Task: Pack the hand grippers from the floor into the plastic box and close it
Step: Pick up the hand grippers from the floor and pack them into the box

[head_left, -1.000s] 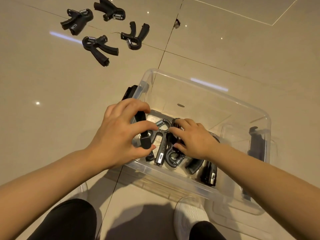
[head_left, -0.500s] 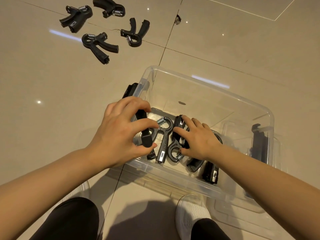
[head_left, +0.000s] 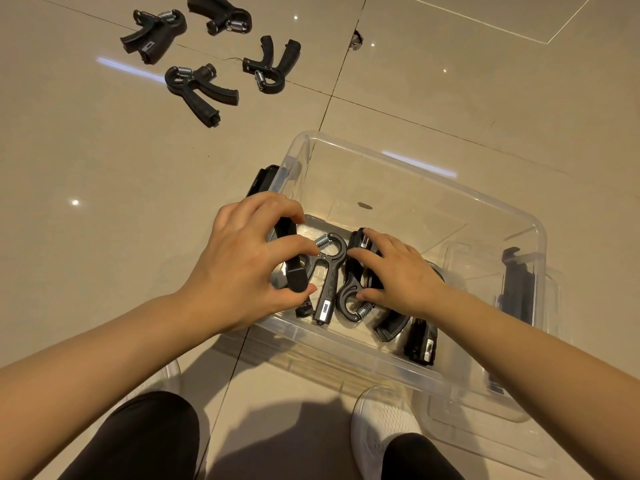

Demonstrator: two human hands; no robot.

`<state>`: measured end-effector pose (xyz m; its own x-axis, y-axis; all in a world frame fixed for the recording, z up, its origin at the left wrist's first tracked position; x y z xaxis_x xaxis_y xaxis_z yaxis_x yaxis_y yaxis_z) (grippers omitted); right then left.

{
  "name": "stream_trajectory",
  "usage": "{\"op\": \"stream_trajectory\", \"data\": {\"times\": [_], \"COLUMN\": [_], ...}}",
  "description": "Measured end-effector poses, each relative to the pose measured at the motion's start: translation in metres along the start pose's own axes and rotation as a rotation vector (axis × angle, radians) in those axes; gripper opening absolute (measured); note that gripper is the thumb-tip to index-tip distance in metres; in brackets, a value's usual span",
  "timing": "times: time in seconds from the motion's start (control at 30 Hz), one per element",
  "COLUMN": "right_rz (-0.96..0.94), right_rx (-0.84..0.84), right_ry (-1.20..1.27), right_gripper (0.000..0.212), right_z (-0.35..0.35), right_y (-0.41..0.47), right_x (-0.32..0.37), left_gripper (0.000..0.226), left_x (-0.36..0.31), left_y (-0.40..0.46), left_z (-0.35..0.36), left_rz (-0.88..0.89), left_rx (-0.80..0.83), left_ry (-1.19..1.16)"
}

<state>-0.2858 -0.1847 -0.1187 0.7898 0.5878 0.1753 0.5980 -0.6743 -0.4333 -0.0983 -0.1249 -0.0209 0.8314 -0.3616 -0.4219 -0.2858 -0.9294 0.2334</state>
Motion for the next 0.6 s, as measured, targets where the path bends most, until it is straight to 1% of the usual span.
{"op": "stream_trajectory", "data": {"times": [0.03,0.1,0.17,0.23,0.33,0.43,0.53,0.6], "right_rz": [-0.027,-0.106,-0.186,-0.238,-0.251,-0.211,-0.125,-0.024], "right_rx": [-0.054,-0.146,-0.157,-0.171,-0.197,-0.181,-0.113,-0.046], "right_ry": [0.077,0.318,0.573,0.715,0.769,0.781,0.855,0.846], "right_gripper": [0.072,0.066,0.057,0.051,0.043,0.036,0.047,0.053], "right_z": [-0.007,-0.021,-0.029,-0.032,-0.038,-0.038,-0.031,-0.024], "right_y": [-0.003,-0.010,-0.014,-0.012,-0.004,-0.002,-0.009,-0.017], "right_x": [0.006,0.026,0.049,0.066,0.075,0.076,0.072,0.070], "left_gripper": [0.033,0.033,0.033,0.035,0.038,0.038,0.039,0.040], "left_x": [0.000,-0.002,-0.004,-0.006,-0.006,-0.006,-0.006,-0.007], "left_y": [0.000,0.000,-0.001,-0.001,-0.002,-0.004,-0.004,-0.005], "left_z": [0.000,-0.001,-0.003,-0.005,-0.006,-0.008,-0.010,-0.012], "left_rz": [0.000,0.004,0.012,0.017,0.012,0.001,-0.005,-0.006], "left_rx": [-0.002,-0.018,-0.048,-0.074,-0.094,-0.122,-0.154,-0.182], "left_ry": [0.002,0.017,0.042,0.059,0.059,0.056,0.073,0.090]}}
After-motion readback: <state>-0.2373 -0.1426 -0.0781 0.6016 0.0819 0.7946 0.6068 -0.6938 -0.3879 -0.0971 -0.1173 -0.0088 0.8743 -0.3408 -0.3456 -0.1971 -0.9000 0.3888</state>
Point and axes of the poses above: each hand's wrist, its own y-axis towards the middle knuckle, its own z-axis out of the palm, x = y × z, the point moved 6 cm from there along y, towards the middle knuckle
